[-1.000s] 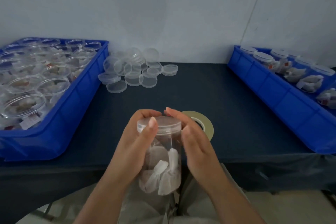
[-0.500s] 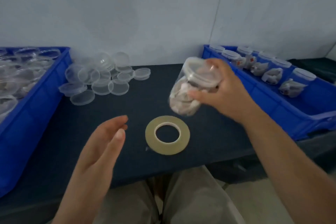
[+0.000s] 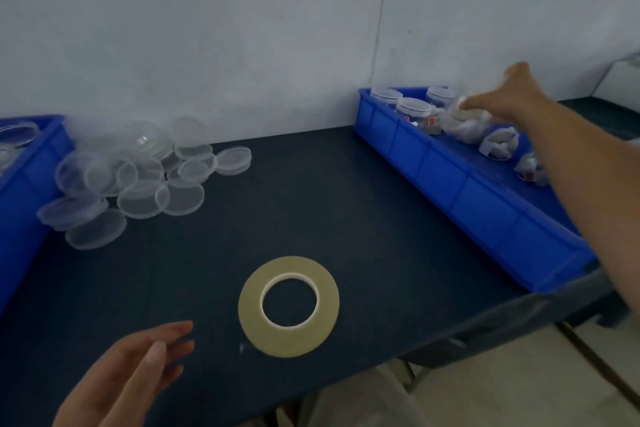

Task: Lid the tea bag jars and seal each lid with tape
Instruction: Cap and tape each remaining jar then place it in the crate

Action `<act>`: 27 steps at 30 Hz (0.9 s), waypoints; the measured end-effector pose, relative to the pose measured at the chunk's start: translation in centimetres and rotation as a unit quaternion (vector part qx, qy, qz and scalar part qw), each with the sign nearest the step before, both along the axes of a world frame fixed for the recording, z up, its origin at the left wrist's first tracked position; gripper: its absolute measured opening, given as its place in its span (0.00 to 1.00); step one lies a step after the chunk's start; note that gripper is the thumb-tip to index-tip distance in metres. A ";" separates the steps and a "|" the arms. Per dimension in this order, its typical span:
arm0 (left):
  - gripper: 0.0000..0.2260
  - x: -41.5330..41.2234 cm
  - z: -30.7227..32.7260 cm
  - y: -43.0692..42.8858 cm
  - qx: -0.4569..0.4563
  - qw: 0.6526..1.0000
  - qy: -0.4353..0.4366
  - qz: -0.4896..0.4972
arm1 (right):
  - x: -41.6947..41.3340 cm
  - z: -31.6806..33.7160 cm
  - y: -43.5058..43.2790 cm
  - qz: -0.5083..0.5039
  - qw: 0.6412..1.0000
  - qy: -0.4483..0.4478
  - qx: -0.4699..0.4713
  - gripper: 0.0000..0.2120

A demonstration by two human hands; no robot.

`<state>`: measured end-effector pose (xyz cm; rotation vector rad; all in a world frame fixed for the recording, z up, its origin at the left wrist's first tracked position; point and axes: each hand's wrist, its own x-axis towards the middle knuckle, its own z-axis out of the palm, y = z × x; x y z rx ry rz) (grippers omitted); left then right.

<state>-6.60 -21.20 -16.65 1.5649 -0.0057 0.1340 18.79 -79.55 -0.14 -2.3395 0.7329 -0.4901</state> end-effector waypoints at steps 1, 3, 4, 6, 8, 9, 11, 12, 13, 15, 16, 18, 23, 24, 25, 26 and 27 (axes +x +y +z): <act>0.11 0.1 0.1 -0.2 0.002 1.000 0.002 0.011 | 0.6 -1.1 -0.7 -0.003 0.999 0.033 -0.001 0.54; 0.17 0.4 -0.4 -0.3 0.026 0.999 0.010 0.016 | 1.6 -3.0 -1.0 0.003 0.996 0.089 0.016 0.51; 0.17 0.6 -0.7 0.0 0.043 0.999 0.010 0.020 | 2.1 -3.8 -0.8 0.003 0.994 0.106 0.029 0.50; 0.15 1.0 -1.2 0.2 0.070 0.997 0.021 0.025 | 3.0 -5.2 -0.1 -0.002 0.991 0.122 0.047 0.51; 0.13 1.3 -1.5 0.3 0.083 0.996 0.028 0.032 | 3.9 -6.0 1.1 -0.004 0.989 0.125 0.080 0.51; 0.12 1.4 -1.6 0.3 0.088 0.995 0.031 0.033 | 4.3 -6.3 1.6 0.000 0.987 0.119 0.109 0.48; 0.13 1.5 -1.6 0.3 0.083 0.995 0.043 0.035 | 4.9 -6.4 2.4 0.030 0.975 0.106 0.193 0.34; 0.14 1.6 -1.7 0.3 0.082 0.995 0.046 0.036 | 5.0 -6.2 2.8 0.044 0.964 0.097 0.242 0.24; 0.14 1.7 -1.7 0.2 0.082 0.995 0.048 0.038 | 5.1 -6.1 3.1 0.048 0.956 0.085 0.277 0.15; 0.14 1.8 -1.7 0.1 0.074 0.995 0.054 0.036 | 5.0 -5.8 4.0 0.030 0.956 0.084 0.278 0.11; 0.14 1.8 -1.8 0.1 0.076 0.995 0.057 0.036 | 5.0 -5.7 4.2 0.020 0.964 0.091 0.251 0.14; 0.13 2.0 -1.9 0.2 0.072 0.995 0.065 0.035 | 5.5 -6.0 4.2 0.011 0.970 0.077 0.230 0.16; 0.13 2.2 -2.4 0.1 0.071 0.994 0.060 0.050 | 6.3 -6.6 4.0 -0.003 0.957 0.025 0.290 0.20; 0.13 2.2 -2.5 0.0 0.069 0.995 0.054 0.053 | 6.3 -6.7 4.1 -0.005 0.960 0.031 0.278 0.21; 0.13 2.2 -2.6 -0.1 0.061 0.995 0.052 0.053 | 6.3 -6.8 4.1 -0.008 0.966 0.042 0.256 0.23; 0.13 2.1 -2.6 -0.1 0.050 0.996 0.052 0.054 | 6.2 -6.7 4.2 -0.011 0.972 0.054 0.227 0.23; 0.12 2.1 -2.5 -0.1 0.042 0.996 0.051 0.057 | 6.0 -6.3 4.5 -0.010 0.979 0.057 0.196 0.24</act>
